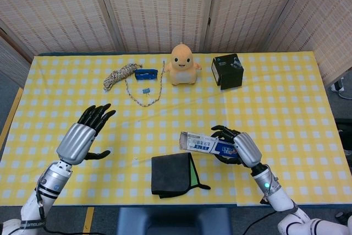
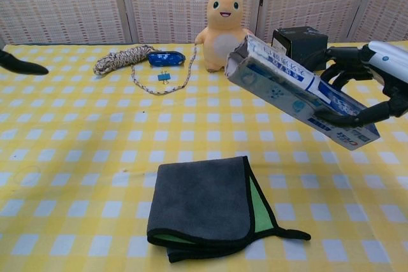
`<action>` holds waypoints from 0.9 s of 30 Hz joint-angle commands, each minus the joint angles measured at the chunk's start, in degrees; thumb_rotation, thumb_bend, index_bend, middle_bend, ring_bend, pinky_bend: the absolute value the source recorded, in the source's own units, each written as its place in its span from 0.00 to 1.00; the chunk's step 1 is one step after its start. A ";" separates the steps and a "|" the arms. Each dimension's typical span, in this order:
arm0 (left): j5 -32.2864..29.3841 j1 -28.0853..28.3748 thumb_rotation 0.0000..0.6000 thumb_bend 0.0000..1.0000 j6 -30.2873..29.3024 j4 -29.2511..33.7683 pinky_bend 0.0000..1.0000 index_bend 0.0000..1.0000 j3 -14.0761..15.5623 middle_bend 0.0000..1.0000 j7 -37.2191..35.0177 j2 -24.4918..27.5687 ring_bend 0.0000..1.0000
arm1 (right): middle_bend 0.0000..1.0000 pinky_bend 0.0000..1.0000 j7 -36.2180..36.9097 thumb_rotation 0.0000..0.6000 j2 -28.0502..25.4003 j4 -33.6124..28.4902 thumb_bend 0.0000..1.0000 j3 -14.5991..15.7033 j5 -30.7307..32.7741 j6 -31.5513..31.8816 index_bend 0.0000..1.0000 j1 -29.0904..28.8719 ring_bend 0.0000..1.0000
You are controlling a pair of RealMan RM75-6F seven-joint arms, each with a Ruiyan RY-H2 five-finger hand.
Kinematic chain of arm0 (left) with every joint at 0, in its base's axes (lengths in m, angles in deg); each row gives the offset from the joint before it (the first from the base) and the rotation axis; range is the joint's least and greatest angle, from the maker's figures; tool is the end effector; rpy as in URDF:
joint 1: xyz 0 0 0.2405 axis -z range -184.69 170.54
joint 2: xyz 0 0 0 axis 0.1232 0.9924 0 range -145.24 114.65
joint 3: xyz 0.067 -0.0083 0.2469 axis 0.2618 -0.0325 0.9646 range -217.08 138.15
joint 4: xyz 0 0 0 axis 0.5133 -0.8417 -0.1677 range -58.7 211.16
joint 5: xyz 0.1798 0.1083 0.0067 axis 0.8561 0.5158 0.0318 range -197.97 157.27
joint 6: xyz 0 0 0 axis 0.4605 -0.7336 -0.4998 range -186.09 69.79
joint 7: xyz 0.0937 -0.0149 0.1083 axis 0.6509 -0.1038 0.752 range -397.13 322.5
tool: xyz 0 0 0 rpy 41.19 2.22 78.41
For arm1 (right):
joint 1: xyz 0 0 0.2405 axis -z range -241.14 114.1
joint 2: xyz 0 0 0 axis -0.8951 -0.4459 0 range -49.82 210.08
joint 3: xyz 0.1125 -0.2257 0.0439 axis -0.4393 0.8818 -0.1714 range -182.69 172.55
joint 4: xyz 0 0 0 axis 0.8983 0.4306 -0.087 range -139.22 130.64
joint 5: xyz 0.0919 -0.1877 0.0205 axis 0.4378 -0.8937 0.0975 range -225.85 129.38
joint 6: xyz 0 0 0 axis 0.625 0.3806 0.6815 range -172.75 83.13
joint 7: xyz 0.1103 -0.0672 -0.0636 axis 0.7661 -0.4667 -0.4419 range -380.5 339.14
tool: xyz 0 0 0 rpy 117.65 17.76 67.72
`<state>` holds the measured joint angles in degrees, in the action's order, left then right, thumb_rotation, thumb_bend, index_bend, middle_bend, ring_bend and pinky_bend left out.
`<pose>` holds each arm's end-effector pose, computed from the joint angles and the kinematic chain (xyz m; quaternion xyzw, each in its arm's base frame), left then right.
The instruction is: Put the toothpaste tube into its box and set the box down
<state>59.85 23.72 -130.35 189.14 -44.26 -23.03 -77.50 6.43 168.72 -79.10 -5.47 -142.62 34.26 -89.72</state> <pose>-0.1488 0.2691 0.1195 -0.7093 -0.3272 -0.4543 0.4284 -0.2182 -0.2663 0.0173 0.6220 -0.4597 0.5684 0.2807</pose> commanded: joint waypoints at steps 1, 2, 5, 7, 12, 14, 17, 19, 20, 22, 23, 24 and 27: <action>2.19 -3.64 1.00 0.16 -2.18 -8.83 0.00 0.00 3.35 0.00 6.72 -1.04 0.00 | 0.27 0.48 -3.08 1.00 -1.87 0.81 0.33 0.90 -0.05 -1.77 0.38 0.09 0.39; 2.38 -4.32 1.00 0.16 -2.89 -9.97 0.00 0.00 3.57 0.00 6.34 -1.40 0.00 | 0.27 0.48 -3.62 1.00 -2.18 0.96 0.33 0.99 0.20 -2.25 0.38 0.13 0.39; 2.92 -6.19 1.00 0.16 -4.54 -12.65 0.00 0.00 4.20 0.00 4.31 -2.09 0.00 | 0.27 0.48 -4.88 1.00 -2.90 1.62 0.33 1.38 0.97 -3.53 0.38 0.45 0.39; 3.35 -7.10 1.00 0.16 -5.14 -13.98 0.00 0.00 4.46 0.00 2.45 -2.39 0.00 | 0.27 0.48 -5.04 1.00 -2.81 2.48 0.33 1.70 1.68 -4.52 0.38 0.77 0.39; 4.88 -8.13 1.00 0.16 -4.96 -16.15 0.00 0.00 5.23 0.00 -0.05 -2.58 0.00 | 0.27 0.48 -4.26 1.00 -1.42 5.63 0.33 2.07 3.43 -7.22 0.38 1.20 0.39; 5.11 -8.19 1.00 0.16 -4.43 -16.42 0.00 0.00 5.39 0.00 -0.10 -2.44 0.00 | 0.27 0.48 -4.12 1.00 -0.78 6.81 0.33 2.10 3.63 -7.90 0.38 1.15 0.39; 5.30 -8.26 1.00 0.16 -3.87 -16.63 0.00 0.00 5.33 0.00 0.11 -2.48 0.00 | 0.27 0.48 -3.84 1.00 0.13 8.29 0.33 2.07 3.73 -8.75 0.38 0.97 0.39; 5.20 -8.34 1.00 0.16 -3.49 -16.65 0.00 0.00 5.20 0.00 -0.08 -2.55 0.00 | 0.27 0.48 -3.59 1.00 0.68 8.97 0.33 1.90 3.72 -8.85 0.38 0.92 0.39; 5.10 -8.37 1.00 0.16 -3.29 -16.66 0.00 0.00 5.15 0.00 -0.20 -2.57 0.00 | 0.27 0.48 -3.49 1.00 0.79 9.24 0.33 1.94 3.60 -8.92 0.38 0.88 0.39; 4.77 -8.41 1.00 0.16 -2.75 -16.70 0.00 0.00 4.98 0.00 -0.67 -2.52 0.00 | 0.23 0.47 -3.45 1.00 0.60 9.42 0.32 2.26 3.46 -9.82 0.37 0.64 0.38; 4.72 -8.41 1.00 0.16 -2.57 -16.76 0.00 0.00 4.90 0.00 -1.06 -2.52 0.00 | 0.22 0.47 -3.25 1.00 0.40 9.31 0.32 2.35 3.35 -10.10 0.35 0.52 0.37; 4.68 -8.43 1.00 0.16 -2.43 -16.88 0.00 0.00 4.81 0.00 -1.53 -2.54 0.00 | 0.21 0.46 -2.97 1.00 0.25 9.25 0.33 2.37 3.22 -10.14 0.33 0.45 0.36; 4.13 -8.57 1.00 0.16 -1.87 -17.55 0.00 0.00 4.48 0.00 -2.49 -2.62 0.00 | 0.17 0.45 -2.77 1.00 -0.33 9.45 0.33 2.79 2.56 -10.57 0.26 0.17 0.34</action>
<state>64.15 15.21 -132.40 171.75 -39.66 -25.34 -80.09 3.60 168.68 -69.70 -2.92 -139.81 24.04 -89.39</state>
